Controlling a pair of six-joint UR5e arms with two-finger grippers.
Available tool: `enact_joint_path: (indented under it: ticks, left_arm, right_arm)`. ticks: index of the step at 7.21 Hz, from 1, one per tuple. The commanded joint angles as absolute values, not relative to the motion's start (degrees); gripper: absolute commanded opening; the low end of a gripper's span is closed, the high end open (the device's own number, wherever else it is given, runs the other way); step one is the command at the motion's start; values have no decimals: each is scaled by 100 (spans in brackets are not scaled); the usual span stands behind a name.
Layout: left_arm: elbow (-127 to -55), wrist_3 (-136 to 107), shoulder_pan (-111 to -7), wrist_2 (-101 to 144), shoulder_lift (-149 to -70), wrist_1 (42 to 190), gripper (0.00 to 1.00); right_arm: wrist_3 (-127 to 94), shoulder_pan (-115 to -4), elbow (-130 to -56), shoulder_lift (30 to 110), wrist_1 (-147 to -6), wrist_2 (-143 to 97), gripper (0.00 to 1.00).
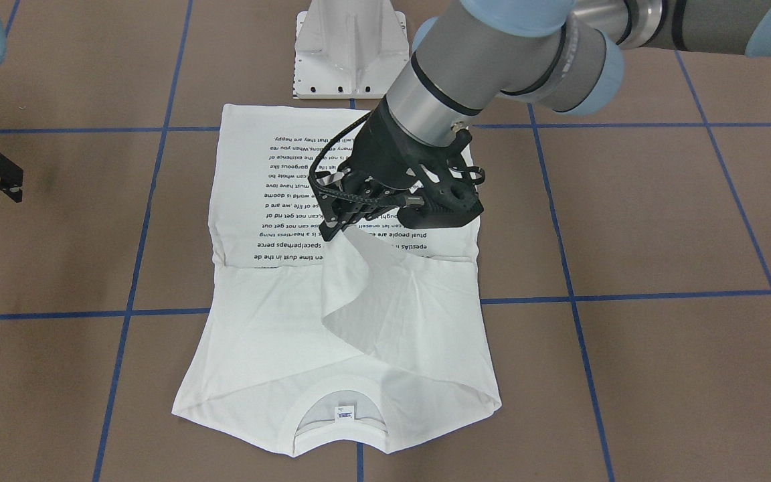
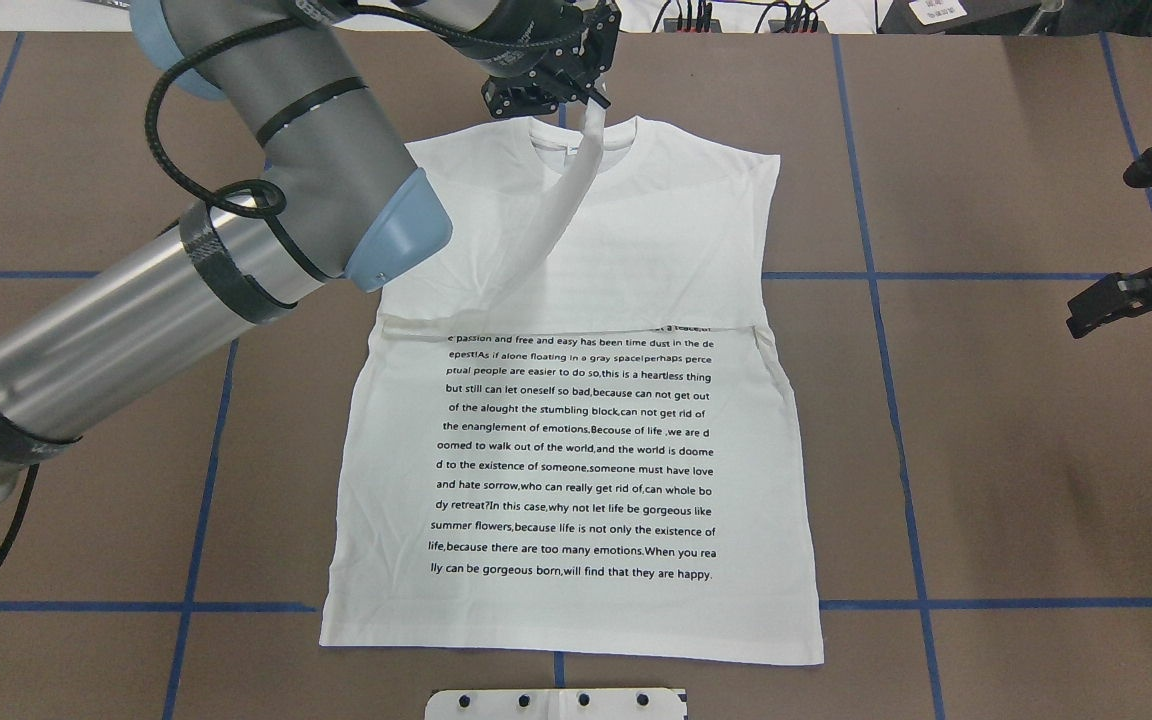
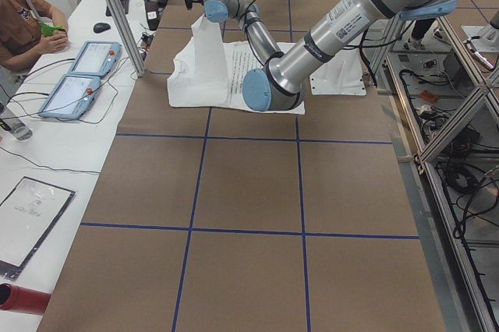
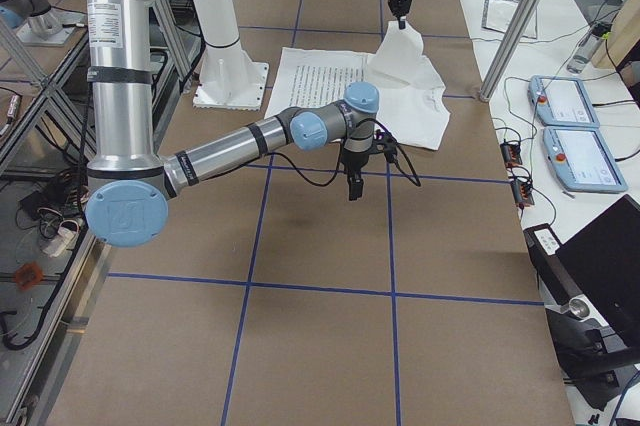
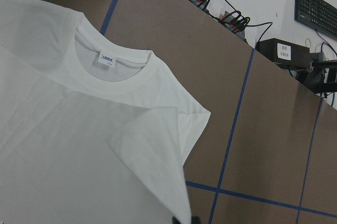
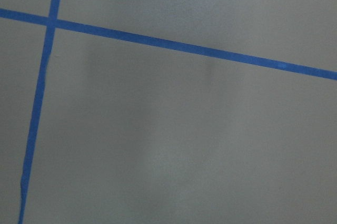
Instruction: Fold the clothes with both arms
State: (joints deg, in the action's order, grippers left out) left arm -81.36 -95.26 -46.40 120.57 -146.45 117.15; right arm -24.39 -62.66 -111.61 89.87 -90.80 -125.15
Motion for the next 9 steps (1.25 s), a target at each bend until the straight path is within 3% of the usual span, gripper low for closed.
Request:
enact_joint_path:
  ticks: [1,5,6,7,9]
  left_arm:
    - [-7361,-9528,-4151,11289,-14843,12320,0]
    - [-6418,-9475,-2948,9812,-15257,12647,0]
    - [-6207,-9536,-2744,9730,-15510,12647,26]
    - [-6101,-9484,-2586,9721,-15669,12674,98]
    - [-6213,-9318,-2558,9545,-15803,12779,99]
  right_arm:
    - [-2461,-6267,-11153,8930,-9070,-12524,100]
    - [-2461,-6267,-11162,8895,-9035,-12533,100]
    - [-2461,-6258,-11162,8895,-9035,-12533,100]
    - [-2461,-6267,-11180,8895,-9035,-12542,100]
    - [-2522,-6258,-11337,8895,-9035,-12568,100]
